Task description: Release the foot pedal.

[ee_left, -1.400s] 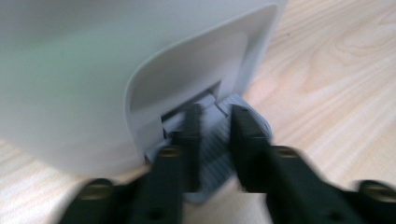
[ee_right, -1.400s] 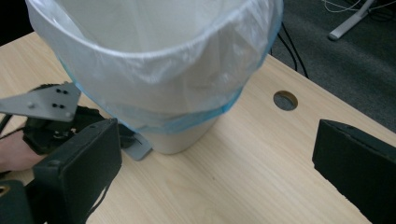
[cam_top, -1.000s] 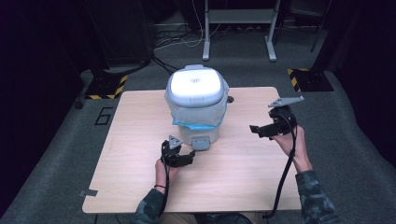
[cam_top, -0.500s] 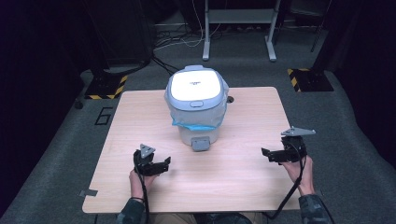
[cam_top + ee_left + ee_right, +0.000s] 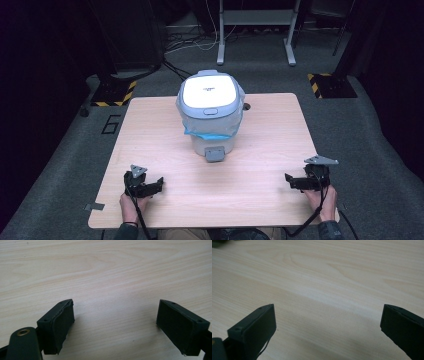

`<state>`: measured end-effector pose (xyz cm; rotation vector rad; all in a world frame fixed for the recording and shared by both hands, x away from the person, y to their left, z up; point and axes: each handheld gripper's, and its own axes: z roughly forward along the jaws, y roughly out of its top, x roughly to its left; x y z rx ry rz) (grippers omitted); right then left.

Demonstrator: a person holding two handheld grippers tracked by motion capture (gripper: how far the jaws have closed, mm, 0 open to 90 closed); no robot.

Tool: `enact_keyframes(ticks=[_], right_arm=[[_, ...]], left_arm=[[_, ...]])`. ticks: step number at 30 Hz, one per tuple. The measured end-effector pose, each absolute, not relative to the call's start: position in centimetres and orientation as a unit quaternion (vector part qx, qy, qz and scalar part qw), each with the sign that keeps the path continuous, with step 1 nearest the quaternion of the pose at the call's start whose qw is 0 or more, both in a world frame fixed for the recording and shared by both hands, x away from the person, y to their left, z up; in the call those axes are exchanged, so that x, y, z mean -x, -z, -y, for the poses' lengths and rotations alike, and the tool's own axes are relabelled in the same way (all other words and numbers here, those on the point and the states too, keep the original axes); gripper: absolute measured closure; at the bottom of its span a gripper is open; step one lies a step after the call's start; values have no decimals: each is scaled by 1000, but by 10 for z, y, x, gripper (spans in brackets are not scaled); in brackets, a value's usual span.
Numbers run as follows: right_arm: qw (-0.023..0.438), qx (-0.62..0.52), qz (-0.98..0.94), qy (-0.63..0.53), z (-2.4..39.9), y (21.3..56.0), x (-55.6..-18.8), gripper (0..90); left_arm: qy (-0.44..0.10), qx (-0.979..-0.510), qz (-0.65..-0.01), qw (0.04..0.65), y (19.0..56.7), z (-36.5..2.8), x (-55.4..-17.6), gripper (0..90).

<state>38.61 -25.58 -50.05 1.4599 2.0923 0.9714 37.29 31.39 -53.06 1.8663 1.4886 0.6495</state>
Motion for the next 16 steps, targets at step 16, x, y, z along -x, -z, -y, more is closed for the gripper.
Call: enact_keyframes(ticks=[16], right_arm=[[229,-535,-748,-319,251,529,-383,8]], left_arm=[[-249,-716,-566,323,531,-315,-373,139]])
